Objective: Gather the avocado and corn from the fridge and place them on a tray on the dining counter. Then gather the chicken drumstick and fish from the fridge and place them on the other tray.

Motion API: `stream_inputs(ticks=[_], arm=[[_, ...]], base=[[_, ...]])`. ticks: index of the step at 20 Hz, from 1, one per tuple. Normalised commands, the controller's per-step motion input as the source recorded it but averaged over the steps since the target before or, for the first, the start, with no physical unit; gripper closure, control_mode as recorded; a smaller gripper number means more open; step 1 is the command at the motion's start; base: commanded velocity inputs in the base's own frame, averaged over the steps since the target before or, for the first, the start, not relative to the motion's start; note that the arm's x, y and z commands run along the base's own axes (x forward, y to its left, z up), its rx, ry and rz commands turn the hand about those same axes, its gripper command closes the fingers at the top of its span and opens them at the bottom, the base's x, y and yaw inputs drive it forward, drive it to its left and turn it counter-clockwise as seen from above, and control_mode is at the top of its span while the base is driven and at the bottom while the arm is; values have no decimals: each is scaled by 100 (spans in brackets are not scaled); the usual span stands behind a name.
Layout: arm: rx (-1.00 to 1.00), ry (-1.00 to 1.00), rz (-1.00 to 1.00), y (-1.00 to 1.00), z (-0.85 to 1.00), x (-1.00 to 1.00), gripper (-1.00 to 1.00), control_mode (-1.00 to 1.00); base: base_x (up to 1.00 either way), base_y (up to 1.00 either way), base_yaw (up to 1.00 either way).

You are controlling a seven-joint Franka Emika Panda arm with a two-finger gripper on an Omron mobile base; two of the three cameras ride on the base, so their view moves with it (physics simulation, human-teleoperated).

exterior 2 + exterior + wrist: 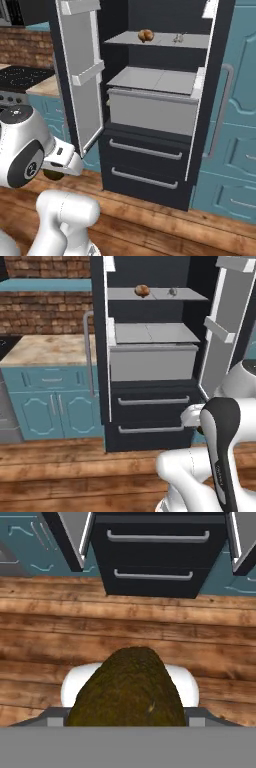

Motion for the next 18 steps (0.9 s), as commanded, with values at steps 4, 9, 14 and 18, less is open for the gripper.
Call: stream_inputs(ticks=[4,9,14,18], arm=[[0,0,0,0,0,0,100,100],[0,0,0,0,0,0,100,100],[0,0,0,0,0,0,100,100],[0,0,0,0,0,0,100,100]], base=[[-100,-2,14],[-100,0,13],[-100,0,12],[-100,0,9]])
